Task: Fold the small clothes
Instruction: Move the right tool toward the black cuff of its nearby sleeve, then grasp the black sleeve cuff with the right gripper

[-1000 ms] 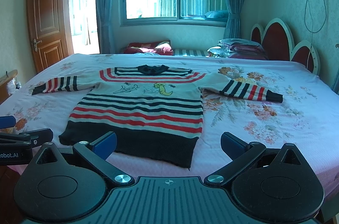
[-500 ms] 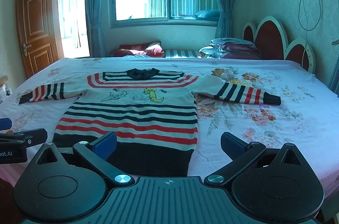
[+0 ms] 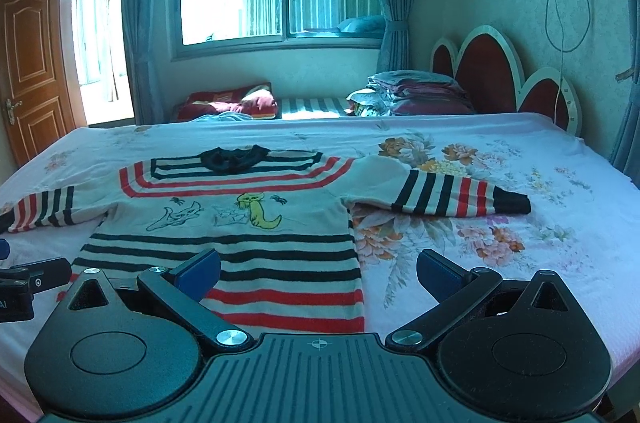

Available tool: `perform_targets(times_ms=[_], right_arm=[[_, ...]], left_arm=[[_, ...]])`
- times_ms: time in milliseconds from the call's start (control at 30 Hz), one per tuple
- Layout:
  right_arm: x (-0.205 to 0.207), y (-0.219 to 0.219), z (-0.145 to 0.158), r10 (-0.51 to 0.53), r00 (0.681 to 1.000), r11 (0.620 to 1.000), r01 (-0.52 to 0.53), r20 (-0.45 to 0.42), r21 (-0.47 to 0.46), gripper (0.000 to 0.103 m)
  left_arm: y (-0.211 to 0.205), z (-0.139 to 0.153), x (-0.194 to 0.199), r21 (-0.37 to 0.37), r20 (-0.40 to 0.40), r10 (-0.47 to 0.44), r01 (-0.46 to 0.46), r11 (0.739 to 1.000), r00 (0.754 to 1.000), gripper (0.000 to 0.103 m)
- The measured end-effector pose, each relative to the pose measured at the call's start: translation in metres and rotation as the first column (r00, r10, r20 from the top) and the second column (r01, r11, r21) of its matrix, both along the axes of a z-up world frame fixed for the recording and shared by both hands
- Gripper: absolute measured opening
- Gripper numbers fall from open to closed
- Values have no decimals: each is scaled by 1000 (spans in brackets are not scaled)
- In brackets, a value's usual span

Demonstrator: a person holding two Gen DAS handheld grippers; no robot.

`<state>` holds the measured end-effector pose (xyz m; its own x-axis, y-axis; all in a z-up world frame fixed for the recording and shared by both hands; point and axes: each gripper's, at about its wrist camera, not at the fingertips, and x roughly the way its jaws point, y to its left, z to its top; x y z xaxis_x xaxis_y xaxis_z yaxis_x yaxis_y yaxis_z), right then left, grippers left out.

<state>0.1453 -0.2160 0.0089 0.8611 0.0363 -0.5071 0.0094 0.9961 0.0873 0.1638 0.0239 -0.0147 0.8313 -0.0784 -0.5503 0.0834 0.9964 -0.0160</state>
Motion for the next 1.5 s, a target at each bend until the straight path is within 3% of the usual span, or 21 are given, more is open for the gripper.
perform_targets(times_ms=[300,433,667,1100,1367,1467,1500], right_arm=[[42,-3,3,-86,996,996,86,-14,-12,103],[51,-16,-3,-119,993,993,118,-28,-25,103],[83,-56,-19,-165,985,986,165,-56,-20,103],[203,-192,-66,-249,962,963,259,-111,78,103],[248,-287,-123,-336,919,896,379,-204,230,102],[256,-314,-145,-359,900,860,422,-249,285,56],[257,-322,-151,-364,892,845,437,-267,308,56]], left_arm=[[21,-3,53,-37,-40,-16,15,999,999,103],[8,-10,69,-3,-35,-25,25,1000,999,103],[-14,-23,99,-31,-58,-35,33,999,998,103],[-105,-35,202,27,-103,-26,29,999,994,103],[-171,-64,250,90,-199,-62,82,993,978,102],[-190,-71,261,115,-219,-67,94,989,974,102],[-196,-73,265,121,-224,-68,97,988,972,102]])
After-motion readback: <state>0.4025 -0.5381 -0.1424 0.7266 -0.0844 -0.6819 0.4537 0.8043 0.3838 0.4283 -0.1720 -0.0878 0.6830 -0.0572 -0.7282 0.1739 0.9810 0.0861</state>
